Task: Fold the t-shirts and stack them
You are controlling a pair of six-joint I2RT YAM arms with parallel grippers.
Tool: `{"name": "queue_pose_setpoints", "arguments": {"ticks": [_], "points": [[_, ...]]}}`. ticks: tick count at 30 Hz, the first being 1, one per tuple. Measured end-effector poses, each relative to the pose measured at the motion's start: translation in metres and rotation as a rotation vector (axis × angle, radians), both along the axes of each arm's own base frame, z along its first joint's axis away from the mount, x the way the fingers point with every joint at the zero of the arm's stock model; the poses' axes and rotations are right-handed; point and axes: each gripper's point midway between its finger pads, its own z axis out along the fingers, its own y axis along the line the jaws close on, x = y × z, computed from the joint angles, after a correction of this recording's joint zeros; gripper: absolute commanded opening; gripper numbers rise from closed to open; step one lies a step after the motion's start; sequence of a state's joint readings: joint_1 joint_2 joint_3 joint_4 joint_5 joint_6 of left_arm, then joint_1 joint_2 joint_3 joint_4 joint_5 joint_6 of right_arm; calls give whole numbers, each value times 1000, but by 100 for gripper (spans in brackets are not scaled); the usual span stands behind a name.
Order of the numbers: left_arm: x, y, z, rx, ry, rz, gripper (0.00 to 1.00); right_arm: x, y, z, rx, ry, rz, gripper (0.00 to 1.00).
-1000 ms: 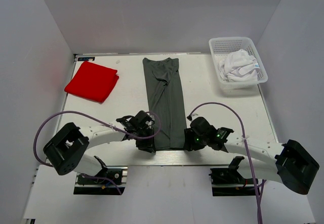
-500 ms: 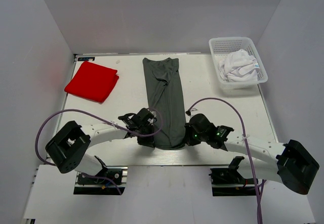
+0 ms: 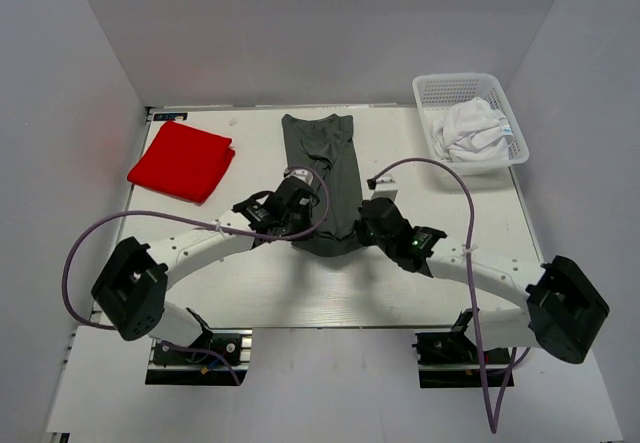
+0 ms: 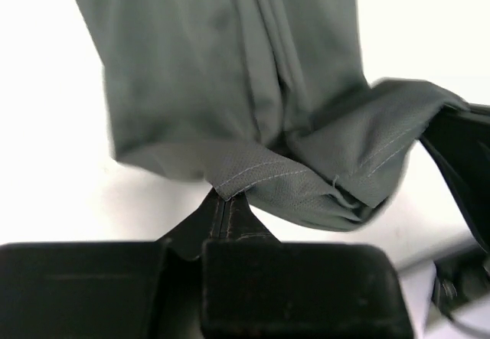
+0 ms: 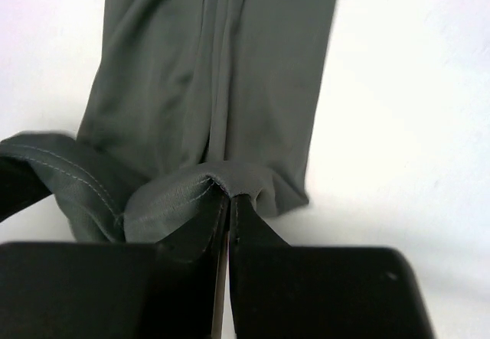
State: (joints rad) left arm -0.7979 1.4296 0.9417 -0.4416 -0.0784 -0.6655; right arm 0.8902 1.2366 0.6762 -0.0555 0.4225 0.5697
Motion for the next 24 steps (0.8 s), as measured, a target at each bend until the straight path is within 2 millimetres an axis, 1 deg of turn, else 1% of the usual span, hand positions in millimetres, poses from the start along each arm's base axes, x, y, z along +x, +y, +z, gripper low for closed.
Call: {"name": "queue_pose_setpoints", "arguments": {"ticks": [5,10,12,15,24], "points": [[42,8,8,66,-61,99,0,38,4,15,-25,-77,-77,0],[86,13,16,102,-101,184,0,80,9,37,-18,-136,-142,0],[100,14,16,111,-108,206,0,95,10,44,-19,-152,-157,0],[117,22,15,124,-111,235,0,116,12,53,-16,-173,-172,0],[163,31,18,140,-143,271,0,157,13,44,-49,-158,-178,0]]}}
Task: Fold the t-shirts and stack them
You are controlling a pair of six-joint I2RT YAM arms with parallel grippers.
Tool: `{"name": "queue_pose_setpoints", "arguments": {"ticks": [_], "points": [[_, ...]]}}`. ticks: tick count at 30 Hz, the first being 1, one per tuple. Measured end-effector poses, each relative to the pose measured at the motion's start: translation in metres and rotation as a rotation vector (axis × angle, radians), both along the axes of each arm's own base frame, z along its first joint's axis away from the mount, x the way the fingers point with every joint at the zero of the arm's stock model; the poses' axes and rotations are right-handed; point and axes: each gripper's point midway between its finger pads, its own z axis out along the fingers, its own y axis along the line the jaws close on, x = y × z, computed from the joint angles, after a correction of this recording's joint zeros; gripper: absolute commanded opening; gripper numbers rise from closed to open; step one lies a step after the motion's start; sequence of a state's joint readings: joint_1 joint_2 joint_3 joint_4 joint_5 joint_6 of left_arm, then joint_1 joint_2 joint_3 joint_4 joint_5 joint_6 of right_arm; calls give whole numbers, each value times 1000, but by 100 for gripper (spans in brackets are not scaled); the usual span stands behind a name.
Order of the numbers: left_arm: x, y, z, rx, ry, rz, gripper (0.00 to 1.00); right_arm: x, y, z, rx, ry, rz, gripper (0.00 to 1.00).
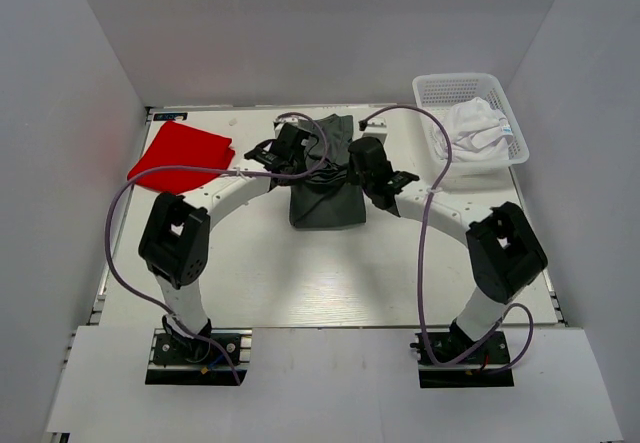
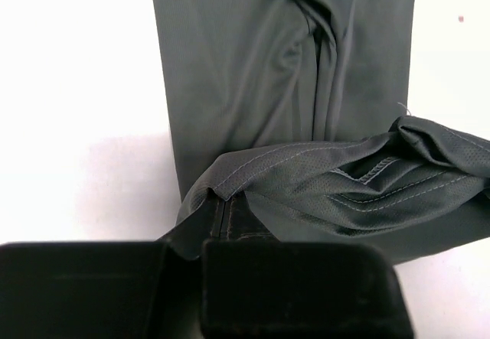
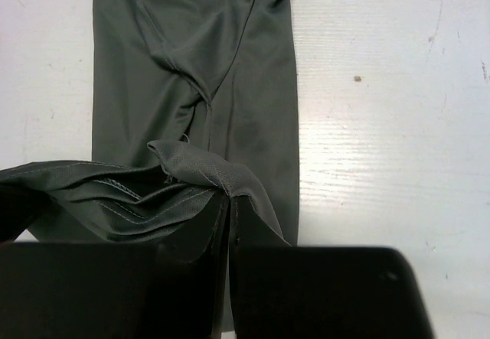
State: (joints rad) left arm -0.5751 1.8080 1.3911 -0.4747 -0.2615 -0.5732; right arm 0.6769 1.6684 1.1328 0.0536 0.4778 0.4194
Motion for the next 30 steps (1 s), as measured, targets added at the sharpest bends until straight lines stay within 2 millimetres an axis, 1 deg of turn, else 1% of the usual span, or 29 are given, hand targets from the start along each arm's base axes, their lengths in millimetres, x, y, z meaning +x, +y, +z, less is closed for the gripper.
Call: {"name": "queue_pose_setpoints", "arguments": {"ticks": [6,9,10,11,12,13,15,16,17,18,19,21,22,24,26,28,30], "points": [[26,2,-7,5,0,19,0,24,4,-8,2,17,3,0],[32,7,-16,7,16,31,0,35,6,-13,9,30,1,0],[34,9,-18,6,21,33,9,39,7,-15,12,35,2,0],[37,10,-21,6,25,35,15,42,8,-18,15,42,5,0],[41,10,-24,5,29,36,18,46,9,-21,17,48,7,0],[45,9,-26,1,32,38,34,50,10,-23,16,58,7,8],[54,10,-31,0,37,45,54,58,11,-28,14,75,-2,43],[59,11,-33,2,38,47,78,65,12,-29,15,78,-10,56],[65,12,-34,7,35,47,88,71,13,-30,15,79,-15,76],[73,12,-35,4,29,57,95,77,14,-30,14,81,-20,87],[81,13,-33,9,25,67,100,85,14,-31,10,82,-26,90],[99,15,-25,8,7,86,100,95,14,-32,2,85,-31,90],[106,17,-19,6,-8,95,100,97,12,-31,-2,90,-30,90],[108,22,-9,0,-33,101,100,96,11,-30,0,97,-21,90],[98,30,-3,-9,-44,103,100,90,9,-29,13,104,2,90],[75,36,-1,-30,-43,83,100,70,6,-34,23,132,35,90],[48,38,-3,-50,-29,50,100,45,-1,-40,33,166,65,90]]}}
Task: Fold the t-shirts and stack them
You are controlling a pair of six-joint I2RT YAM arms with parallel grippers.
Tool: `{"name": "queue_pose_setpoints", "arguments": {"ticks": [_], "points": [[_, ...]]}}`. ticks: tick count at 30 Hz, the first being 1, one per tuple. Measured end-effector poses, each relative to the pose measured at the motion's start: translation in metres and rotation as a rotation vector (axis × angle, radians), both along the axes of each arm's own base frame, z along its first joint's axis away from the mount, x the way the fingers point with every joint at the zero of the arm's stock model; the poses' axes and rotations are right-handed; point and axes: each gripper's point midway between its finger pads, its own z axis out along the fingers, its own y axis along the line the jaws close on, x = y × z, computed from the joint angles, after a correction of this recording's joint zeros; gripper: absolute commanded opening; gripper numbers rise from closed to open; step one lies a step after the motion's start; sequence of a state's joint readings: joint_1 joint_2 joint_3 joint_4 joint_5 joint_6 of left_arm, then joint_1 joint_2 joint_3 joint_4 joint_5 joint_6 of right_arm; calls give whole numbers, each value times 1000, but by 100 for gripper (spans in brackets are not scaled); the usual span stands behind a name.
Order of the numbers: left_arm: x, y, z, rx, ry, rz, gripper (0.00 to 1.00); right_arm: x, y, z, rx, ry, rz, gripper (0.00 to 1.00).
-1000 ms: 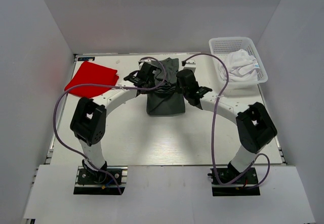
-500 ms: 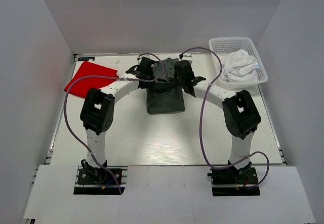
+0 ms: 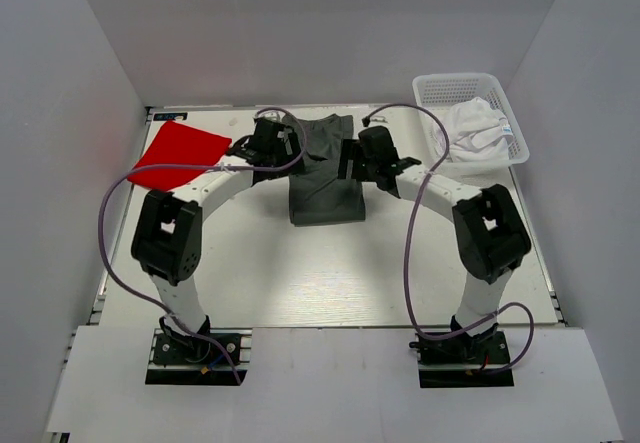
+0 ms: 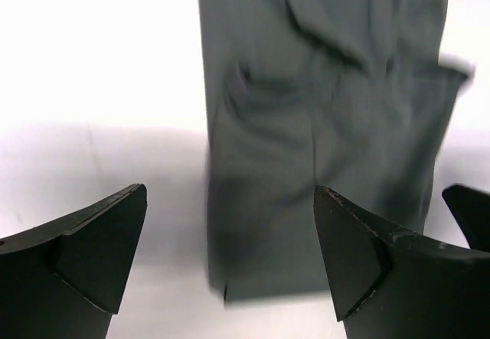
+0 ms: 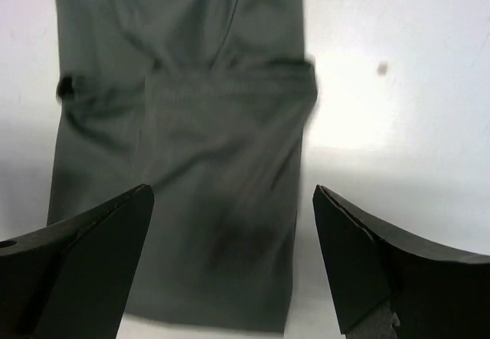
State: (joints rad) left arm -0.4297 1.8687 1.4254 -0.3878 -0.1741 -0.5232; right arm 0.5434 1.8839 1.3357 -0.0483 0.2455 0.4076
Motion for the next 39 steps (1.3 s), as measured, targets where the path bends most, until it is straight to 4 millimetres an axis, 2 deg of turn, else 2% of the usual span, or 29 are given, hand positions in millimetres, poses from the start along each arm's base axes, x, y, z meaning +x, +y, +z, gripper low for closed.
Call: {"name": "queue_pose_setpoints", "arguments": {"ticks": [3,6,11,12,14,15,17,18,22,24,27,29,31,32,33,37,39], "points": [[-33,-6,-9,-39,38,-60,100,-35,-8,-9,19,46,41,90],[-59,-14,-28,-79,93,-111,100,-58,-14,-13,36,75,69,90],[-100,-11,-70,-107,218,-133,84,-89,-23,-27,58,123,87,86],[-104,-11,-74,-109,233,-134,75,-93,-25,-32,58,137,86,85],[-105,-12,-75,-120,236,-134,71,-99,-26,-39,59,159,82,80],[-104,-13,-74,-126,230,-136,64,-100,-26,-41,61,167,83,77],[-101,-16,-72,-138,216,-138,59,-101,-23,-44,71,174,94,69],[-100,-17,-72,-143,214,-139,51,-100,-21,-46,74,177,98,66],[-100,-21,-79,-153,230,-148,38,-102,-18,-67,63,231,107,52],[-103,-21,-85,-156,243,-153,37,-105,-19,-79,53,263,107,45],[-109,-21,-91,-164,255,-154,33,-105,-18,-80,60,267,104,31],[-110,-22,-91,-176,250,-154,23,-107,-18,-81,66,276,103,18],[-111,-23,-93,-185,248,-151,17,-108,-17,-82,75,282,101,17],[-112,-24,-93,-189,246,-152,9,-109,-16,-82,78,285,104,17],[-112,-26,-93,-195,241,-154,2,-110,-14,-82,85,290,114,12],[-118,-37,-93,-214,227,-175,0,-115,-9,-81,101,304,154,0],[-121,-40,-93,-215,225,-183,0,-118,-9,-82,100,311,167,0]]}}
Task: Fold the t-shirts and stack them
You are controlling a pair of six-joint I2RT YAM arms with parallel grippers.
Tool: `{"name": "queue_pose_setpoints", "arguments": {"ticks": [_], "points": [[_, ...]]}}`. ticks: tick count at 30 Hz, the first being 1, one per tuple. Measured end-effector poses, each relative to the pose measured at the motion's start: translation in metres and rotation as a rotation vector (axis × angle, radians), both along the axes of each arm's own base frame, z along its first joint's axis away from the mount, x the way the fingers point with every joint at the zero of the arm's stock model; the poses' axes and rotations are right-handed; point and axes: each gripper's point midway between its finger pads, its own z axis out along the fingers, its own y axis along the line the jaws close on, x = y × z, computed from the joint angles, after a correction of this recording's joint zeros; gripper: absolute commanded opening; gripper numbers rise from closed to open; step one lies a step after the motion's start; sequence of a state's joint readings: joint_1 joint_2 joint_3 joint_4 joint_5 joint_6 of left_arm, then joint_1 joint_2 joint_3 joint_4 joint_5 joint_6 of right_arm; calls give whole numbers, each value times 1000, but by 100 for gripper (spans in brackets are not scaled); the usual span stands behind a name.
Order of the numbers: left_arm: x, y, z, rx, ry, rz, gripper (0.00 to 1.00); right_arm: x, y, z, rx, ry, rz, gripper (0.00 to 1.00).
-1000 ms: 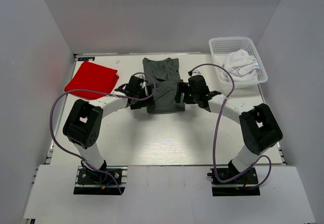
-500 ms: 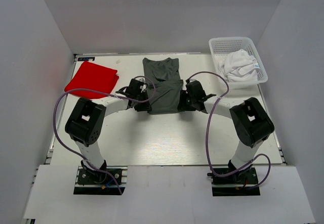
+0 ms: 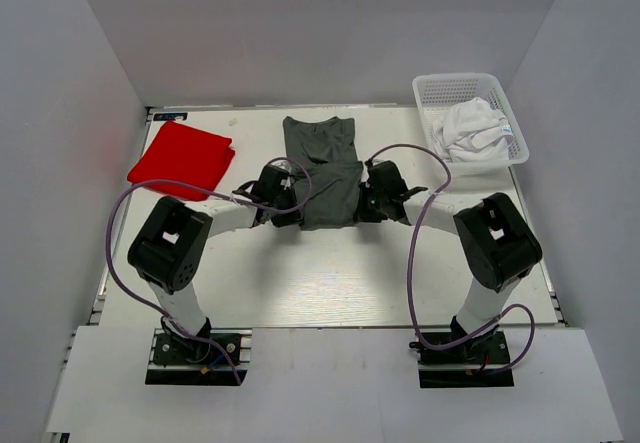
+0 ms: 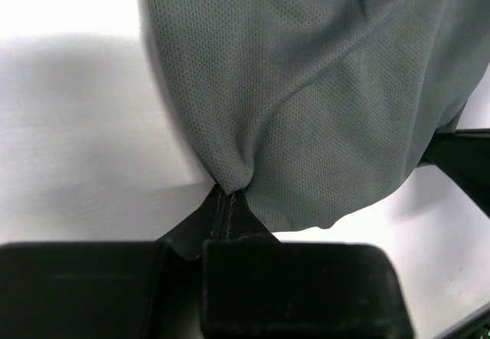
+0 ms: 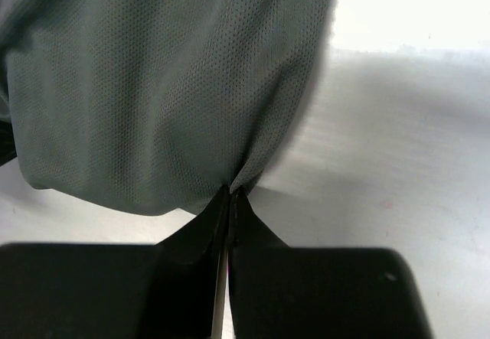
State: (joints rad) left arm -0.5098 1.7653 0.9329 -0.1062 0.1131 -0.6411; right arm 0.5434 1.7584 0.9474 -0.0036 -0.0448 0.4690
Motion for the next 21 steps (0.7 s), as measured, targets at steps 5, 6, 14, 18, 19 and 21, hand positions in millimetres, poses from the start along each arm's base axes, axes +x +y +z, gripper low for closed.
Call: {"name": "queue_pose_setpoints", "arguments": {"ticks": [5,6,14,18,19,21], "points": [[-33,4,4,15,27,-31,0,-28,-14,2,-15,40,15,0],[-45,6,6,16,36,-44,0,-37,-17,6,-13,47,23,0],[-112,-15,80,-141,-33,-250,0,-93,-36,94,68,-60,154,0],[-129,-18,111,-206,-79,-309,0,-112,-36,125,101,-80,230,0],[-133,-18,116,-216,-83,-318,0,-117,-36,129,104,-71,248,0],[-139,-18,122,-228,-86,-328,0,-119,-34,143,118,-84,273,0]]}}
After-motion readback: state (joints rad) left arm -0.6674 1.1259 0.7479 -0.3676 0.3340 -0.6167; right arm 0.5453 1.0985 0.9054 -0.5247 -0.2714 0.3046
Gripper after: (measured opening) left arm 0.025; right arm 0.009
